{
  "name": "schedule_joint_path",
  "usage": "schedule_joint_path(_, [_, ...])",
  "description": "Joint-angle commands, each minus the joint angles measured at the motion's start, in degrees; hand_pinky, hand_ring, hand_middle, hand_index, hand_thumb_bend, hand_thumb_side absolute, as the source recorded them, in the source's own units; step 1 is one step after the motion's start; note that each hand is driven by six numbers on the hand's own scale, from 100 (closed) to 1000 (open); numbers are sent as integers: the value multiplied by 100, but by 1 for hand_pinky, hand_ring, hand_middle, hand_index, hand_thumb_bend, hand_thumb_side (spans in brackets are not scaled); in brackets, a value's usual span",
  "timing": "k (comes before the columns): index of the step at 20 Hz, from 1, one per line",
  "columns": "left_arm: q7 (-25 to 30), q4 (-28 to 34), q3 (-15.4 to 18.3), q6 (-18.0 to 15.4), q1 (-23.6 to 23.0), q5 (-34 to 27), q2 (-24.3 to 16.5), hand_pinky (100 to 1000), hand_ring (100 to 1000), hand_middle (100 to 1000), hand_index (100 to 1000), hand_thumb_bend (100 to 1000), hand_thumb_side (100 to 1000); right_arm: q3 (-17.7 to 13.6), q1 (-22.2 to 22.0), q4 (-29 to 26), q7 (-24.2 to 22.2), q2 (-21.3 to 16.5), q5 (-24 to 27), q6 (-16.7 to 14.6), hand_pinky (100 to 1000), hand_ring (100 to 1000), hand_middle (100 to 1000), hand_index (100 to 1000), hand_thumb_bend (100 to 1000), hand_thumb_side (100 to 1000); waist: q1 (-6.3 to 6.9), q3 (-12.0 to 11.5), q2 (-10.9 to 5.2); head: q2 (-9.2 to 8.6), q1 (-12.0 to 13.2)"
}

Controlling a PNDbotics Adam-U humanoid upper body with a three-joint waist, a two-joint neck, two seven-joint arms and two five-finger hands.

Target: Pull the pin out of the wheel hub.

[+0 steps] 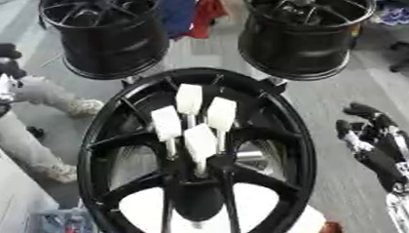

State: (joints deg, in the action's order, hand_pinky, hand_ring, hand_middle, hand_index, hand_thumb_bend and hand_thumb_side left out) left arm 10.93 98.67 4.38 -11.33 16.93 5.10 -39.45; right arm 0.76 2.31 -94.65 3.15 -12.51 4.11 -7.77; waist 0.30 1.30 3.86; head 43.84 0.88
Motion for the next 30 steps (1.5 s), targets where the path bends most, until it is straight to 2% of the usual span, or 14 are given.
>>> schedule_joint_path(1, [503,-62,-383,-383,416,-19,-1018,613,639,713,817,195,525,18,19,-66,-40,-149,-13,-12,632,648,772,827,352,301,29,28,-74,28,39])
schedule_joint_path(4, [1243,-163,-971,-782,1010,22,-1537,650,667,737,828,219,513,52,13,-58,-72,-172,-15,-9,631,648,772,827,353,301,58,88,-103,28,78])
schedule_joint_path(6, [1782,-221,-1344,-992,1417,32,-1631,669,685,748,834,236,514,65,7,-52,-87,-189,-17,-7,631,648,772,827,355,300,72,115,-119,28,90])
schedule_joint_path(9, [2601,-317,-1867,-1226,2040,83,-1466,689,698,755,836,255,508,76,-10,-44,-100,-213,-22,-4,631,648,772,827,356,300,93,141,-146,28,93])
schedule_joint_path(13, [3632,-516,-2515,-1445,2730,253,-989,709,709,770,849,280,486,81,-36,-35,-104,-229,-22,-3,631,648,771,827,357,300,112,163,-183,28,102])
schedule_joint_path(15, [3973,-628,-2775,-1513,2982,273,-711,710,715,776,851,262,433,94,-42,-29,-114,-229,-20,-2,631,648,771,827,358,300,114,170,-196,28,105])
schedule_joint_path(19, [4096,-831,-3376,-1710,3353,579,-214,715,745,802,860,299,401,111,-43,-20,-135,-227,-16,-3,631,648,771,827,359,300,125,199,-209,28,128])
schedule_joint_path(22, [4103,-1024,-3655,-1868,3473,883,13,698,742,797,850,285,370,120,-40,-14,-145,-228,-14,-5,631,648,771,827,360,299,137,221,-212,28,133])
schedule_joint_path(26, [4104,-1306,-3890,-2071,3470,1234,143,651,718,775,826,250,329,120,-40,-9,-146,-232,-18,-7,631,648,771,827,362,299,154,258,-210,28,134])
schedule_joint_path(30, [4104,-1472,-3946,-2223,3435,1479,135,632,705,761,816,241,324,108,-40,-9,-133,-241,-23,-10,631,648,771,827,362,299,168,275,-211,28,130])
